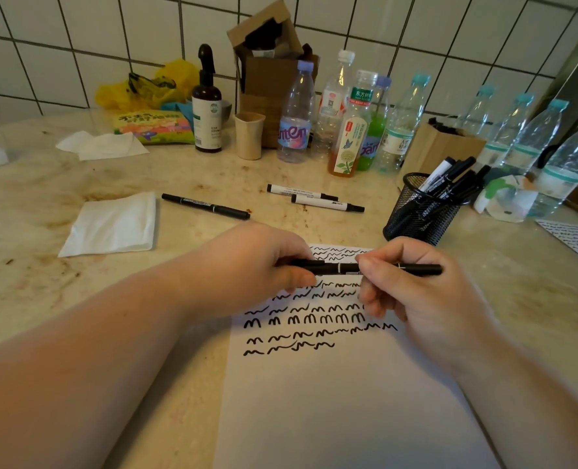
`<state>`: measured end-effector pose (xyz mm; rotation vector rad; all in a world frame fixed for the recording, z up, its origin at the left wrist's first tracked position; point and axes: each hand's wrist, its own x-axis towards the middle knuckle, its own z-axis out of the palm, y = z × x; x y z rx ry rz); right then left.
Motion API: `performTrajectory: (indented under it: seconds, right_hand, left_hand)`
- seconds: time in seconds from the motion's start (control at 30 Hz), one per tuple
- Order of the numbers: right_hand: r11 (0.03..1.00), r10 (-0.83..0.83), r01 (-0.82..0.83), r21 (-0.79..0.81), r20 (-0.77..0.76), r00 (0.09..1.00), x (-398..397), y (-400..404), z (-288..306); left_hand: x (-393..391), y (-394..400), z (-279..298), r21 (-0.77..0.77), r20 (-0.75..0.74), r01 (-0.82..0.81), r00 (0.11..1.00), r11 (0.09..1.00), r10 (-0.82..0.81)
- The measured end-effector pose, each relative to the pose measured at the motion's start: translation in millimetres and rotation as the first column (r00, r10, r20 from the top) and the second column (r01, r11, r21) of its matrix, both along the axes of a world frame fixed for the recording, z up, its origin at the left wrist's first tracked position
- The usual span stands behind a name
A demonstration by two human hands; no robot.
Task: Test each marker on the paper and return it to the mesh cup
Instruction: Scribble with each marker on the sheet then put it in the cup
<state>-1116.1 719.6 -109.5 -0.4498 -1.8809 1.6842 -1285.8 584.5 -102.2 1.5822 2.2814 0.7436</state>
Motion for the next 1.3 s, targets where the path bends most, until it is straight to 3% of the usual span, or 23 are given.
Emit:
performTrajectory:
  seconds: [0.2, 0.33, 0.5, 0.67, 0.9, 1.0, 1.13, 1.2, 1.3]
  right_hand:
    - [0.912, -0.338, 0.356, 0.205, -0.117, 0.934, 13, 15, 28]
    - [0.865, -0.455, 0.478, 0.155, -0.162, 0.875, 15, 36, 49]
    - [0.732, -0.574, 0.587, 0.345, -0.149, 0.805, 7, 64, 60]
    - [0.647, -0.628, 0.562, 0.516, -0.057, 0.776, -8, 81, 66]
    - [0.59, -0.683, 0.552, 0.589, -0.001, 0.73, -17, 94, 71]
    - [0.604, -0.686, 0.597, 0.527, -0.037, 0.726, -18, 95, 70]
    - [0.566, -0.633, 0.638, 0.523, -0.22, 0.742, -18, 73, 65]
    - [0.581, -0.568, 0.559, 0.591, -0.197, 0.799, -28, 61, 60]
    - [0.612, -0.48, 0.24, 0.754, 0.112, 0.87, -54, 56, 49]
  left_hand:
    - [-8, -3, -7, -0.016, -0.052, -0.048, 0.998, 0.999, 0.047]
    - [-4, -3, -7, -0.051, -0.059, -0.013, 0.998, 0.999, 0.01]
    - [-3, -4, -6, -0.065, -0.073, 0.006, 0.997, 0.998, -0.011]
    - [-6, -3, -9, -0.05, -0.062, -0.001, 0.998, 0.999, -0.002]
    - [-7, -2, -10, -0.058, -0.063, -0.006, 0.998, 0.998, 0.003]
    - [-8, -3, -10, -0.053, -0.048, 0.001, 0.999, 0.999, -0.004]
    - [-10, -1, -12, -0.051, -0.047, 0.017, 0.999, 0.999, -0.019]
    - [-9, 0, -12, -0.052, -0.046, 0.015, 0.999, 0.999, -0.018]
    - [-8, 0, -11, -0.061, -0.039, 0.009, 0.999, 0.998, -0.012]
